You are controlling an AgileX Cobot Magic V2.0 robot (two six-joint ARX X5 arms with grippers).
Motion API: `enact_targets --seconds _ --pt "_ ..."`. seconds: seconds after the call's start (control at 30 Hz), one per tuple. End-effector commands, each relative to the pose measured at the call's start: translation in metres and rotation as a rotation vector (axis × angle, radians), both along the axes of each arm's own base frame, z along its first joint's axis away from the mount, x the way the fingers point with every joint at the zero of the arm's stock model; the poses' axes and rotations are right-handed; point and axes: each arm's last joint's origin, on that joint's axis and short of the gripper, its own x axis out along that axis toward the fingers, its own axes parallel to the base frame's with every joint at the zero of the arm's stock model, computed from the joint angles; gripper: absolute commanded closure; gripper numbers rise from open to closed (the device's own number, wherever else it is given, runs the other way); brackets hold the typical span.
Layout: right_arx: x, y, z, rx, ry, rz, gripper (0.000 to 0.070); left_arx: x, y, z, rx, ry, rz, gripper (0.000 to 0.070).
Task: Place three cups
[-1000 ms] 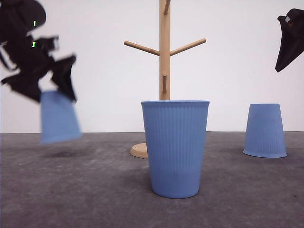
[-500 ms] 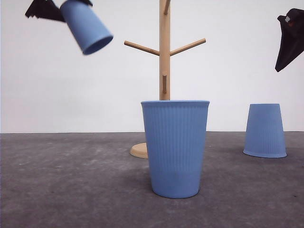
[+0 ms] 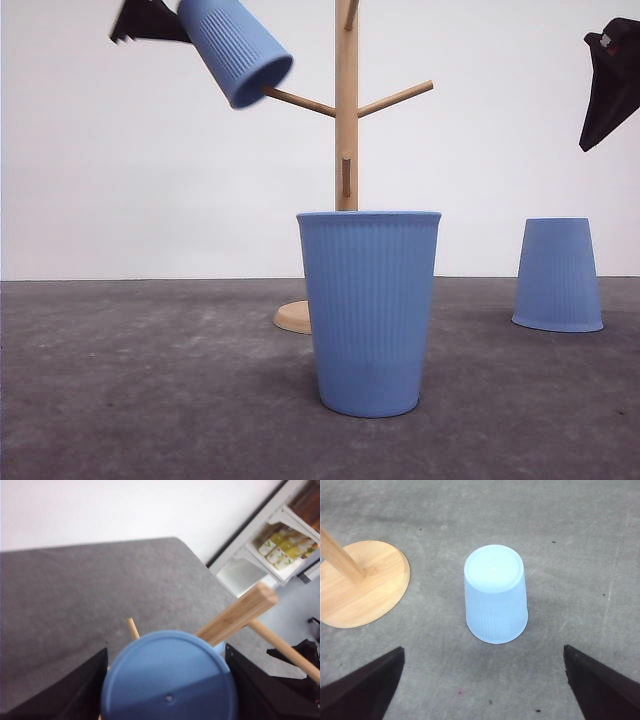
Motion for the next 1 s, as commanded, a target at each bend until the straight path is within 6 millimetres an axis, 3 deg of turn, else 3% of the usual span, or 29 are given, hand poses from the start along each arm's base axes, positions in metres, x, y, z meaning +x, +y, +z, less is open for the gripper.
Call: enact_targets --seconds 0.0,0.37,0.4,0.53,0.57,0.8,0.97 --pt "0.002 0.0 0.002 -0.003 -0.014 0.009 0.005 0.009 -0.006 -0.004 -0.004 -0.002 -0.014 0.0433" --pt "0.001 0.0 0.002 -0.003 -0.011 0.009 0.005 0.035 -0.03 -0.046 0.009 0.103 -0.057 0.0424" --pt "0.001 0.0 0.002 -0.003 -0.011 0.008 0.005 0.035 -0.03 -0.047 0.01 0.107 -0.059 0.0403" --pt "0.001 0.0 0.002 -0.003 -0.01 0.008 0.005 0.035 -0.03 -0.047 0.009 0.105 -0.059 0.0161" --pt "0.001 0.0 0.002 -0.003 -0.01 0.008 0.005 0.035 -0.03 -0.047 0.01 0.105 -0.059 0.0133" --pt "0.001 0.0 0.002 -0.004 -0.005 0.009 0.005 0.035 -0.027 -0.046 0.013 0.115 -0.052 0.0115" --pt "0.001 0.0 0.002 -0.005 -0.003 0.011 0.005 0.029 -0.017 -0.03 0.134 0.098 0.015 0.0063"
